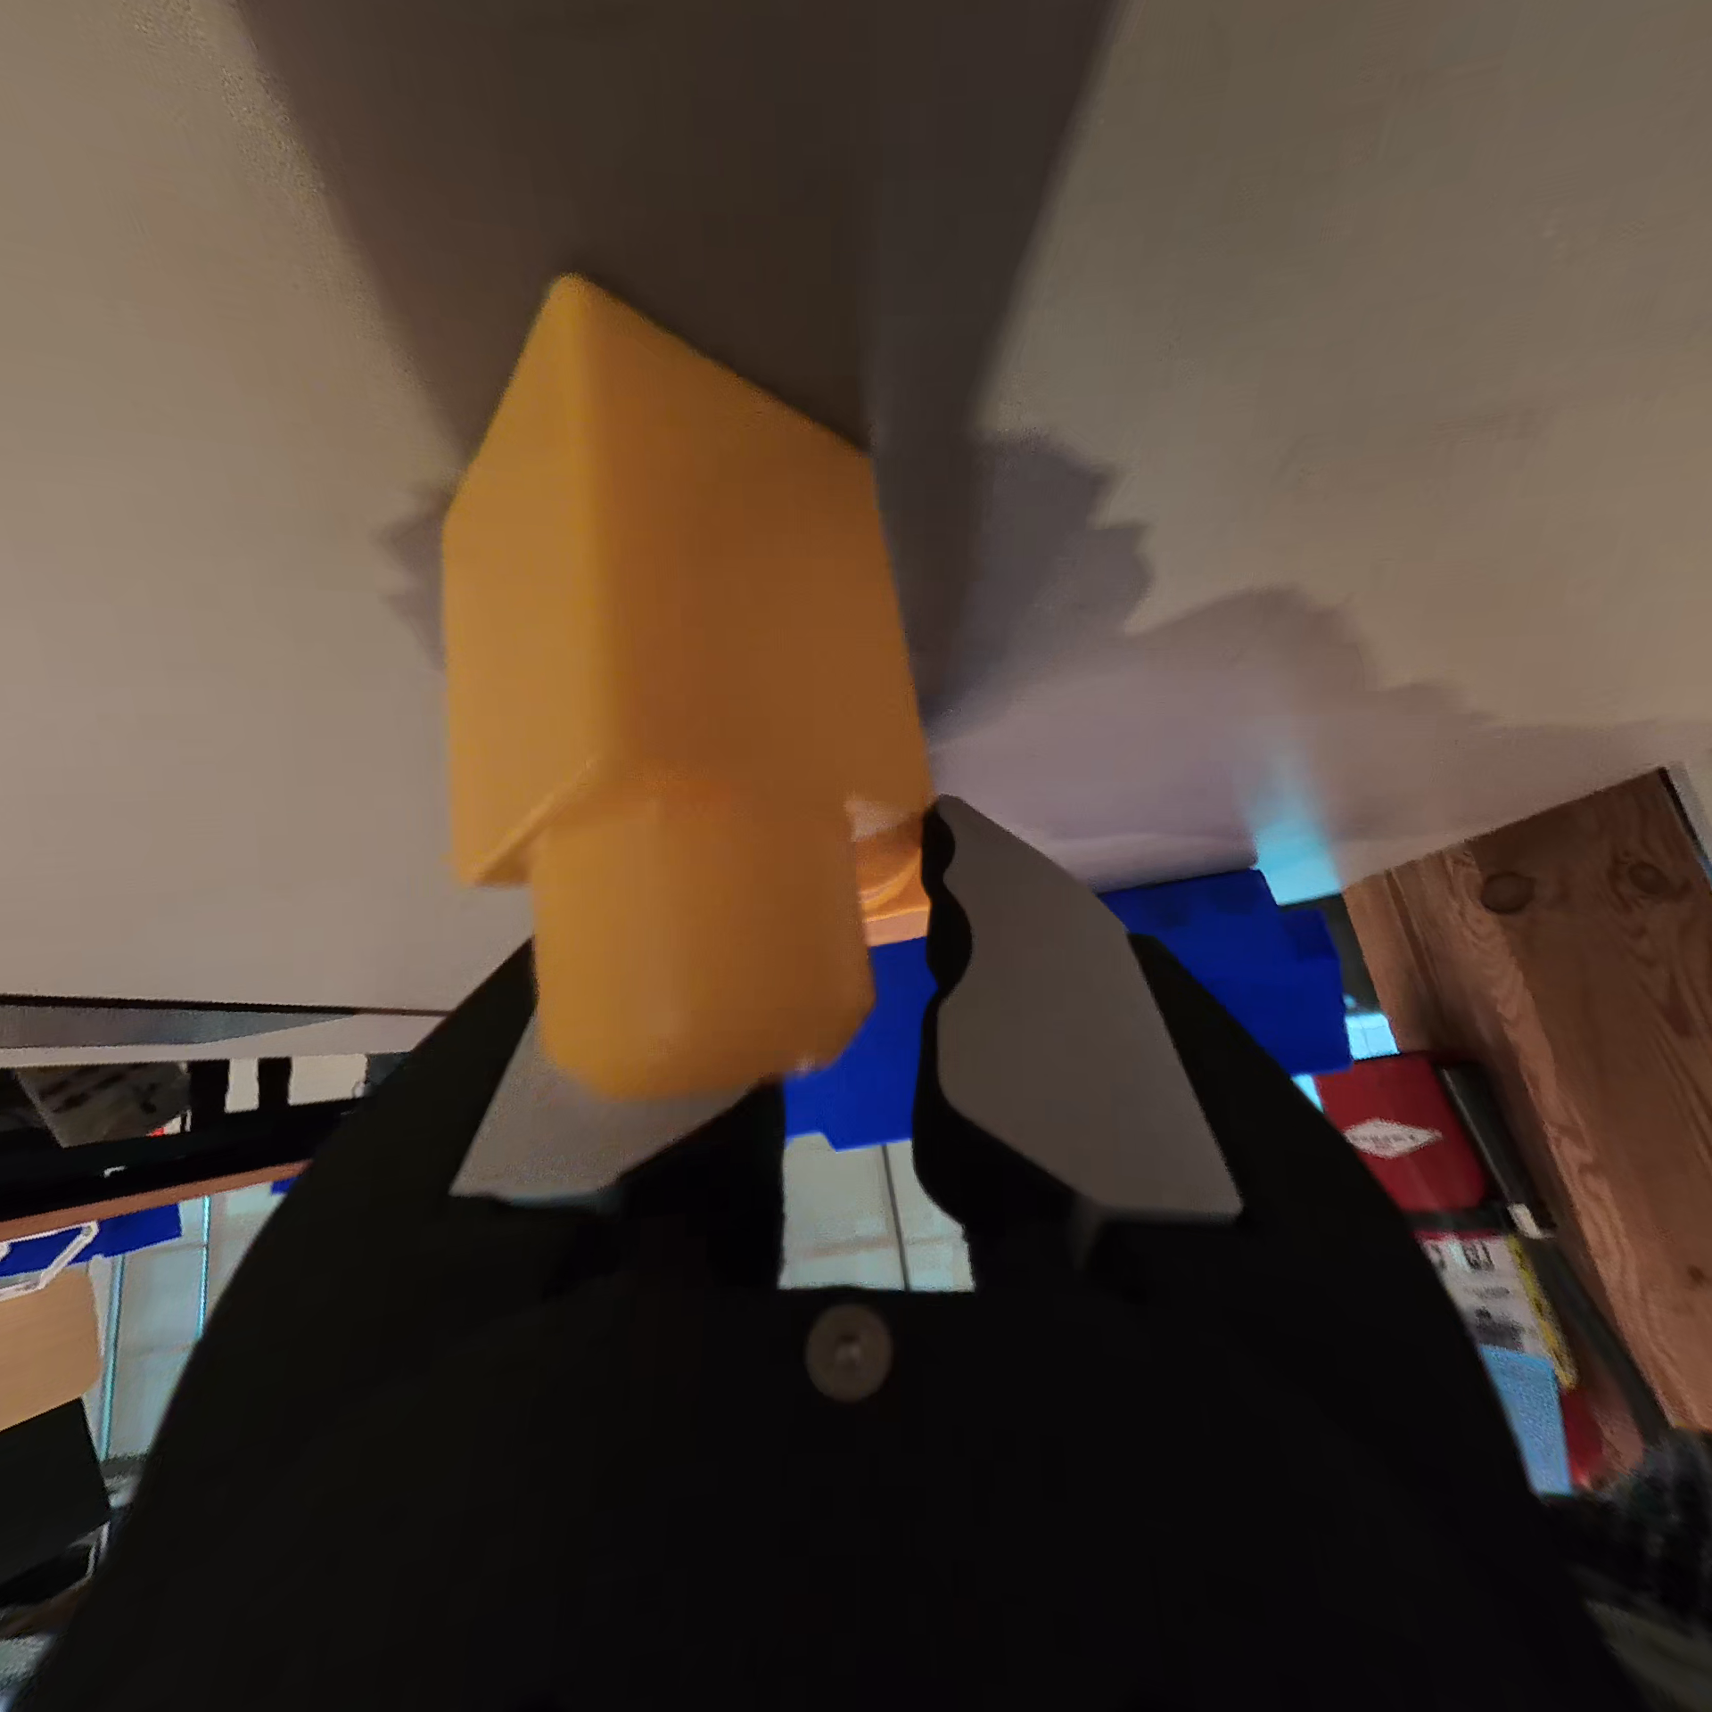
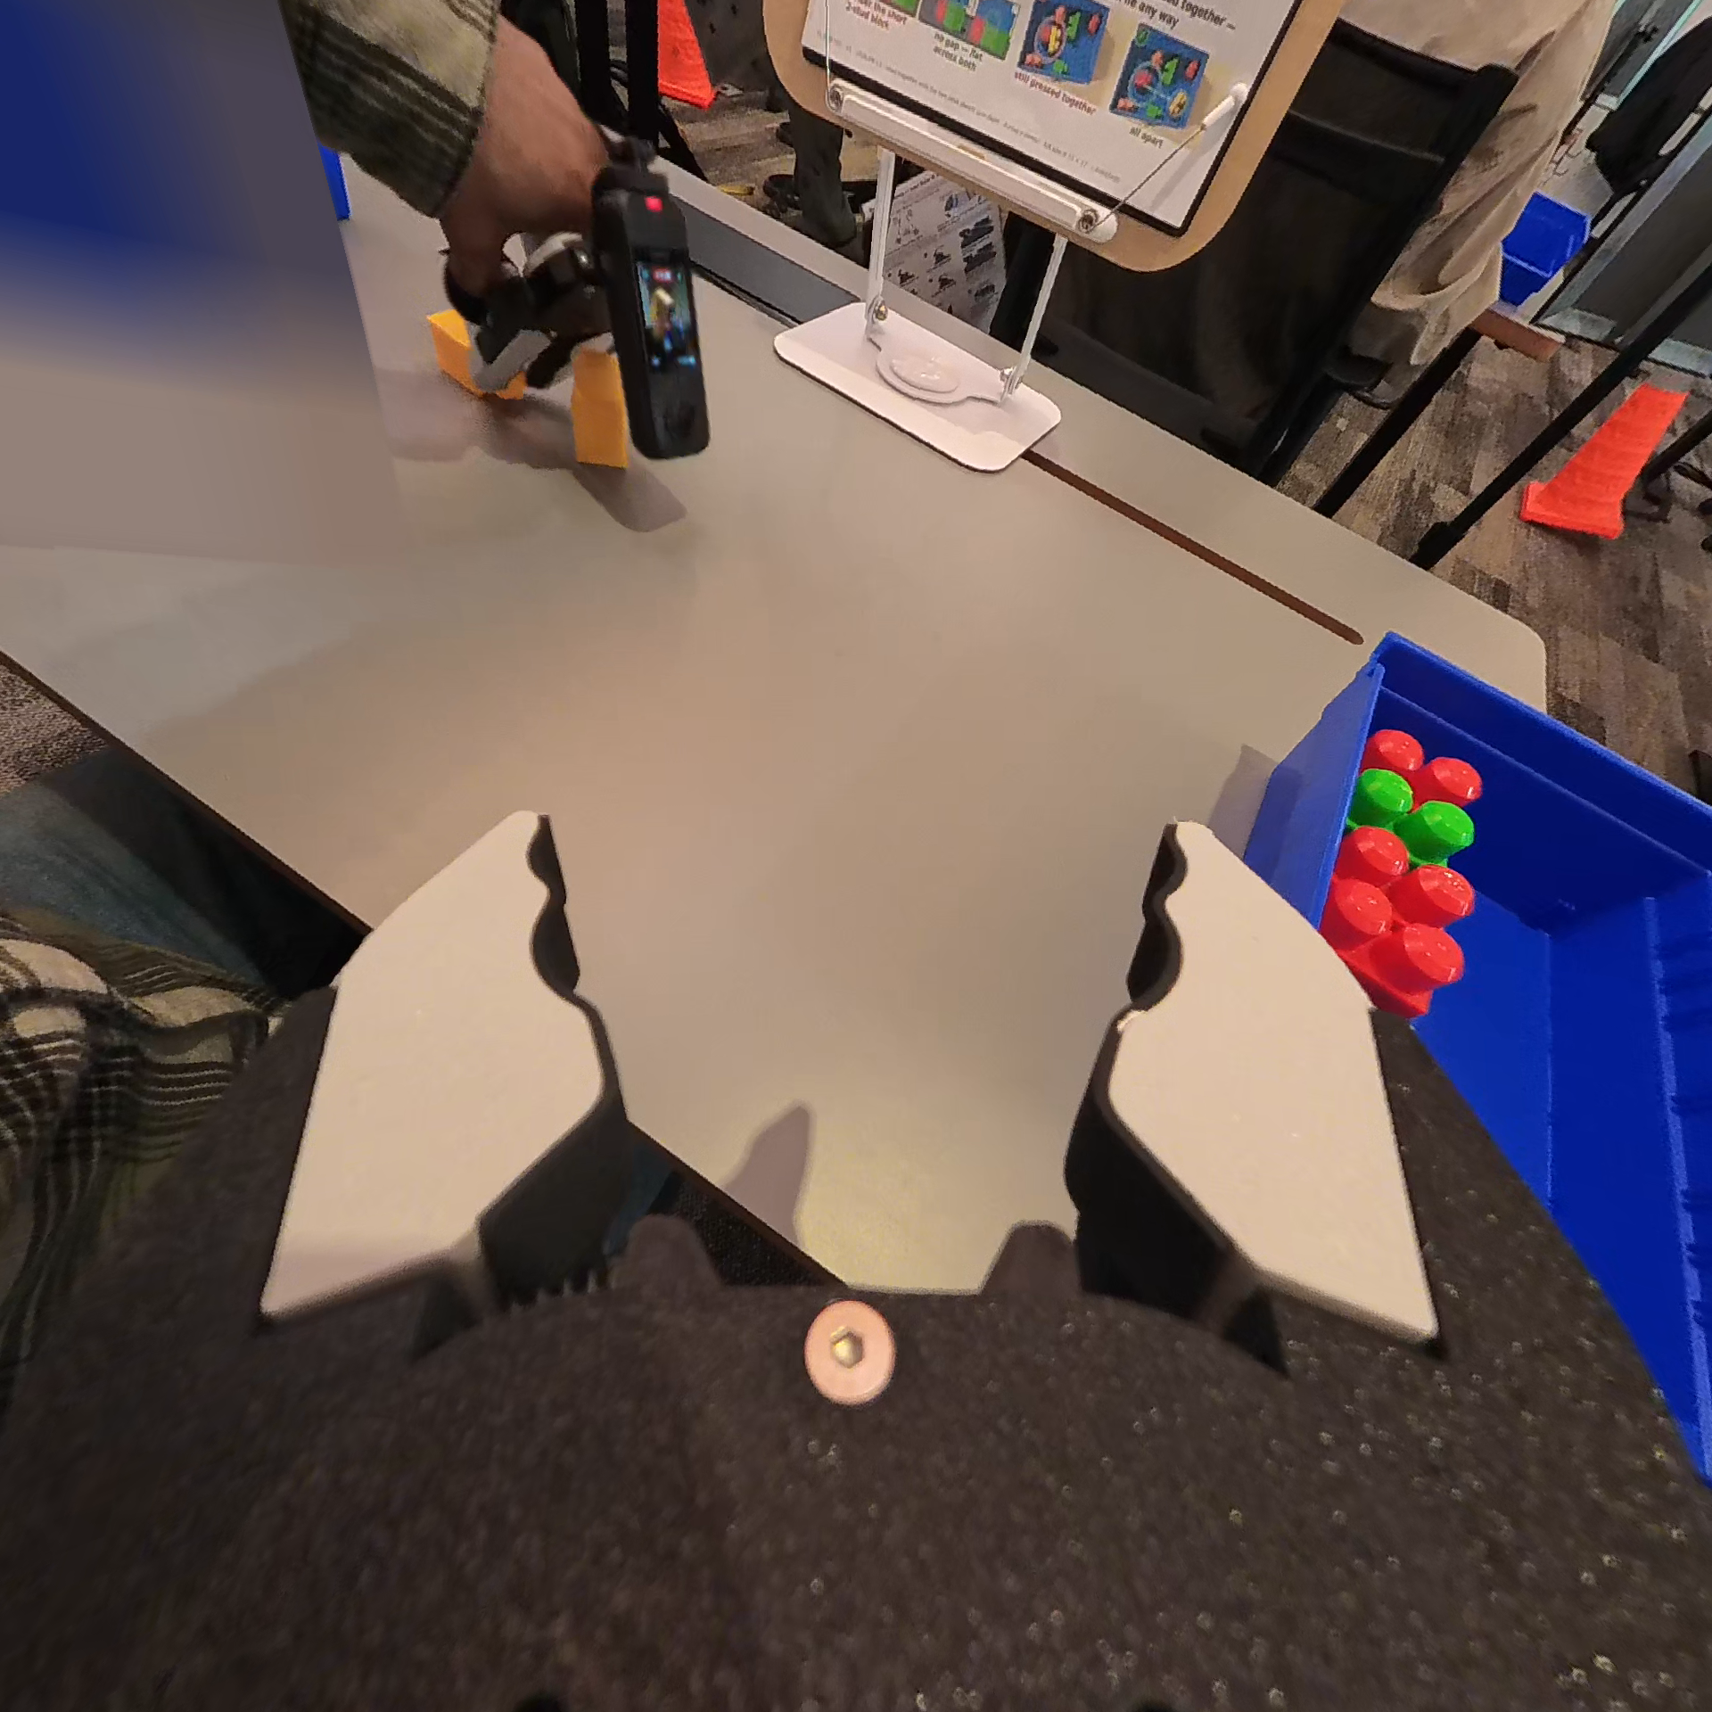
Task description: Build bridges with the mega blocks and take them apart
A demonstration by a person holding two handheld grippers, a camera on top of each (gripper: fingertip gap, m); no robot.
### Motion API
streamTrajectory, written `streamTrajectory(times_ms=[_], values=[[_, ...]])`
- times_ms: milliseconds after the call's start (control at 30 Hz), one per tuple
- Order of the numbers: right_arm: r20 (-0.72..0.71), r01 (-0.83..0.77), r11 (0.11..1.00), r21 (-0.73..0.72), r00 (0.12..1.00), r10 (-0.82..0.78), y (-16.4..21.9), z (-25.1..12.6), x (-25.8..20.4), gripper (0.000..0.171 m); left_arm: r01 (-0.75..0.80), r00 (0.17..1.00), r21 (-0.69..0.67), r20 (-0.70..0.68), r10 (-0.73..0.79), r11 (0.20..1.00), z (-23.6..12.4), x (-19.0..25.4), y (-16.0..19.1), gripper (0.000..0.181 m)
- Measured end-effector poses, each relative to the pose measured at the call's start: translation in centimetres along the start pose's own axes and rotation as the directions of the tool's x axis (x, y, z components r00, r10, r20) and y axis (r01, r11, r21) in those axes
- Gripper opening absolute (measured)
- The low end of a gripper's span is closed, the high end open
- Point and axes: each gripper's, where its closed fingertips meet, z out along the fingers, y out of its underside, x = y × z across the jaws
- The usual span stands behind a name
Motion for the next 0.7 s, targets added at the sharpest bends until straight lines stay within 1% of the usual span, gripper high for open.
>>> streamTrajectory(times_ms=[33, 100, 200, 233, 300, 333, 400, 500, 600, 700], values=[[0.000, -0.001, 1.000, -0.001, 1.000, 0.001, 0.0, 0.0, 0.0, 0.118, 0.003, 1.000, 0.029, 0.016, -0.003, 1.000, -0.3, -0.3, 0.0, 0.029], [0.000, -0.001, 1.000, 0.000, 1.000, 0.001, 0.1, 0.0, 0.0, 0.118, 0.016, 0.999, 0.113, 0.042, -0.021, 0.994, -1.0, -0.8, -0.1, 0.029], [-0.004, -0.008, 1.000, 0.004, 1.000, 0.008, 0.2, -0.2, 0.1, 0.118, 0.061, 0.992, 0.292, 0.084, -0.089, 0.954, -2.0, -1.8, 0.0, 0.028], [-0.006, -0.010, 1.000, 0.005, 1.000, 0.010, 0.2, -0.2, 0.2, 0.117, 0.077, 0.990, 0.363, 0.086, -0.116, 0.929, -2.2, -2.0, 0.1, 0.028], [-0.007, -0.013, 1.000, 0.010, 1.000, 0.013, 0.3, -0.3, 0.2, 0.117, 0.130, 0.981, 0.530, 0.057, -0.188, 0.838, -2.8, -2.4, 0.1, 0.028], [-0.006, -0.015, 1.000, 0.012, 1.000, 0.015, 0.3, -0.3, 0.2, 0.117, 0.160, 0.973, 0.608, 0.036, -0.228, 0.778, -3.1, -2.7, 0.2, 0.028], [-0.004, -0.016, 1.000, 0.016, 1.000, 0.016, 0.3, -0.3, 0.2, 0.117, 0.206, 0.954, 0.757, -0.013, -0.300, 0.621, -3.9, -3.2, 0.3, 0.028], [0.004, -0.017, 1.000, 0.021, 1.000, 0.017, 0.2, -0.1, 0.1, 0.117, 0.259, 0.918, 0.907, -0.124, -0.377, 0.332, -5.6, -3.8, 0.5, 0.028], [0.005, -0.014, 1.000, 0.026, 1.000, 0.014, 0.0, -0.1, 0.0, 0.117, 0.268, 0.882, 0.962, -0.220, -0.418, 0.059, -7.2, -4.1, 1.2, 0.028], [0.000, -0.017, 0.999, 0.033, 1.000, 0.017, -0.1, -0.3, 0.1, 0.117, 0.240, 0.859, 0.952, -0.300, -0.415, -0.191, -8.4, -4.0, 2.3, 0.028]])
